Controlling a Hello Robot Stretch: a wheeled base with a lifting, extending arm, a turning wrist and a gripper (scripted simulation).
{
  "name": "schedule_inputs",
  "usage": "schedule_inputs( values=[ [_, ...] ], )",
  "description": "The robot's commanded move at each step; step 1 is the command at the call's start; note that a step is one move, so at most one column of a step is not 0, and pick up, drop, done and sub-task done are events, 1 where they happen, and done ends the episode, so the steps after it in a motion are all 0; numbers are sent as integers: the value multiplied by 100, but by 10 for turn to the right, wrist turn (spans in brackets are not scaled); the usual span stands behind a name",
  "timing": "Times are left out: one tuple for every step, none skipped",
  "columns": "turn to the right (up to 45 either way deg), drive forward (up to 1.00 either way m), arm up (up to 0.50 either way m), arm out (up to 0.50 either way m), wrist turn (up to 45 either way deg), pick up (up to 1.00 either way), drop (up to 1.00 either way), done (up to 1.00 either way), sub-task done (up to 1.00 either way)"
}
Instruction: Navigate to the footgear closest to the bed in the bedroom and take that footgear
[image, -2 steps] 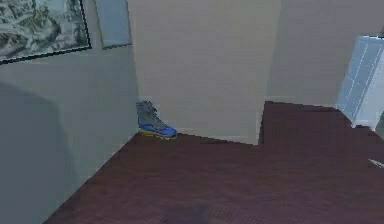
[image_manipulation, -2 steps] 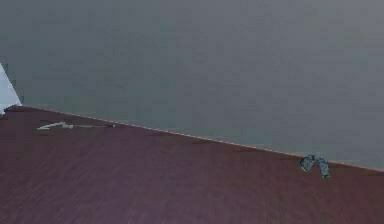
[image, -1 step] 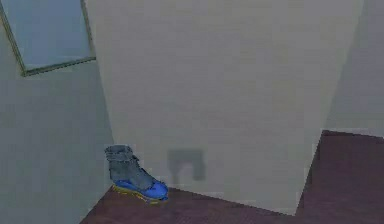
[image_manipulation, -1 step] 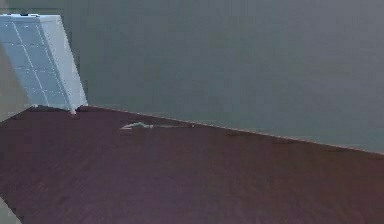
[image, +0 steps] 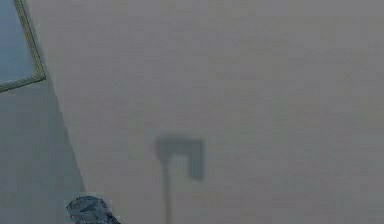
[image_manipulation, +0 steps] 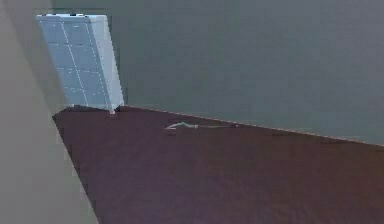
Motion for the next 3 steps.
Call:
schedule_inputs(
  values=[
    [450,0,0,0,0,0,0,0,0],
    [450,0,0,0,0,0,0,0,0],
    [450,0,0,0,0,0,0,0,0]
  ],
)
